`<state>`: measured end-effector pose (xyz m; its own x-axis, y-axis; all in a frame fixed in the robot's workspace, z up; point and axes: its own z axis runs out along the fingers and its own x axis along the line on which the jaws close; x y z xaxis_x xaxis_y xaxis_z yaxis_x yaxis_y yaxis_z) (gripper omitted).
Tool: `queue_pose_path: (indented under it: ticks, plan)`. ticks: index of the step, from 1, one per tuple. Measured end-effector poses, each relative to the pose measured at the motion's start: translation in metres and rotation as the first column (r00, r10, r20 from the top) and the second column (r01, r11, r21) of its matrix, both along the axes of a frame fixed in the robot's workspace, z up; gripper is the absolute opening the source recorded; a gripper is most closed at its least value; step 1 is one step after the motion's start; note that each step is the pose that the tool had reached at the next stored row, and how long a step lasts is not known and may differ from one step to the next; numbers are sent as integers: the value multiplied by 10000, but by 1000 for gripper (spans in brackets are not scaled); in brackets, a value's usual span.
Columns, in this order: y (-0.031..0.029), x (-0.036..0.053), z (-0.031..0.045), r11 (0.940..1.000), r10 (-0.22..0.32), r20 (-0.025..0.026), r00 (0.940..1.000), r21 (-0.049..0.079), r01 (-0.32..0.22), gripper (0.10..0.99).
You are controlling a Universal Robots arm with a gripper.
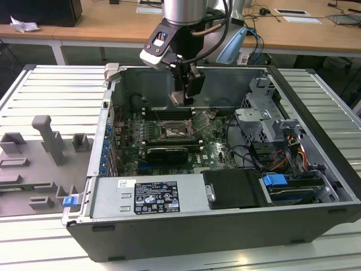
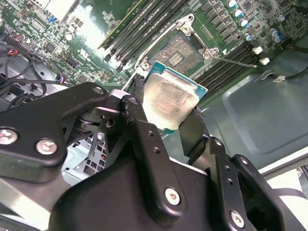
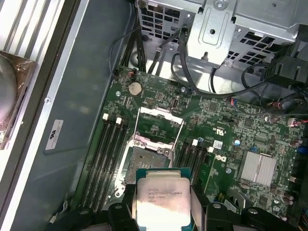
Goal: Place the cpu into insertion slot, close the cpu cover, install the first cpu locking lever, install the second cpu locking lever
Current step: 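Place the cpu into insertion slot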
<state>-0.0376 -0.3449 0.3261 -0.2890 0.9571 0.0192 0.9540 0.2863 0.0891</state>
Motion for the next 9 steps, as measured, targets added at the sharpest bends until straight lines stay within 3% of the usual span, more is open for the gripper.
queue_pose_path:
  ticks: [9]
  plan:
    - [0, 0, -54, 10000, -2, 0, 10000, -1, 2, 533]
